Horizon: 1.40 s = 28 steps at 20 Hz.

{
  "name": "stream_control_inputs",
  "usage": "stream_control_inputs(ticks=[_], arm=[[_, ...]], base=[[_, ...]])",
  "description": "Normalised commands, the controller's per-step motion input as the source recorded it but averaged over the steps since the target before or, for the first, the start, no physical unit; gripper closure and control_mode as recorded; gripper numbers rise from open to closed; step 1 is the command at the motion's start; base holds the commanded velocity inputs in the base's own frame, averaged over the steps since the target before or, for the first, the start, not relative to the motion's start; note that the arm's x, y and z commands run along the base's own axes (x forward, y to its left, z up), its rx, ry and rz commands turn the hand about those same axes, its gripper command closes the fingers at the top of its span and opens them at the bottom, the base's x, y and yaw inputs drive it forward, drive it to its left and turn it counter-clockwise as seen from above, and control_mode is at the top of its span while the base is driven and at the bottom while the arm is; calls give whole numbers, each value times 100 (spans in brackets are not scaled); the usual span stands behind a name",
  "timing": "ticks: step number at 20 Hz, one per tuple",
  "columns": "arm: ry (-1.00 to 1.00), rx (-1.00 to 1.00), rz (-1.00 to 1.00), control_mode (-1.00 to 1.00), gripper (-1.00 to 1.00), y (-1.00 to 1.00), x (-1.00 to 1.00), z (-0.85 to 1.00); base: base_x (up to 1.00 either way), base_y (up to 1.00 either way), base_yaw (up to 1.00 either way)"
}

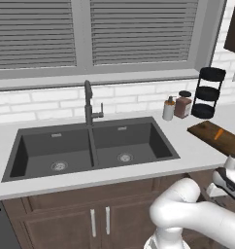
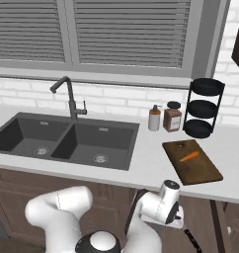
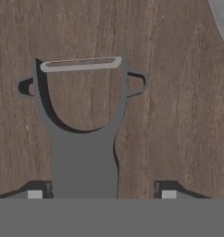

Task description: Place the appropriate cutting tool for cutting the carrot skin on the cutting board.

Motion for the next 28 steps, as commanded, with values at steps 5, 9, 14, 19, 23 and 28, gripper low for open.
stream_control_inputs(ticks=[5,9,14,19,23,28], arm=[[0,0,-3,-100,-100,0,-55,-9],[0,0,-5,-100,-100,0,-41,0],[0,0,-5,-100,-100,0,-1,0],[0,0,-6,-100,-100,14,0,0],[0,0,-7,-100,-100,28,2,-1],[0,-2,-4,-100,-100,15,10,-32]], base=[[0,0,0],[0,0,0],[0,0,0],[0,0,0],[0,0,0],[0,0,0]])
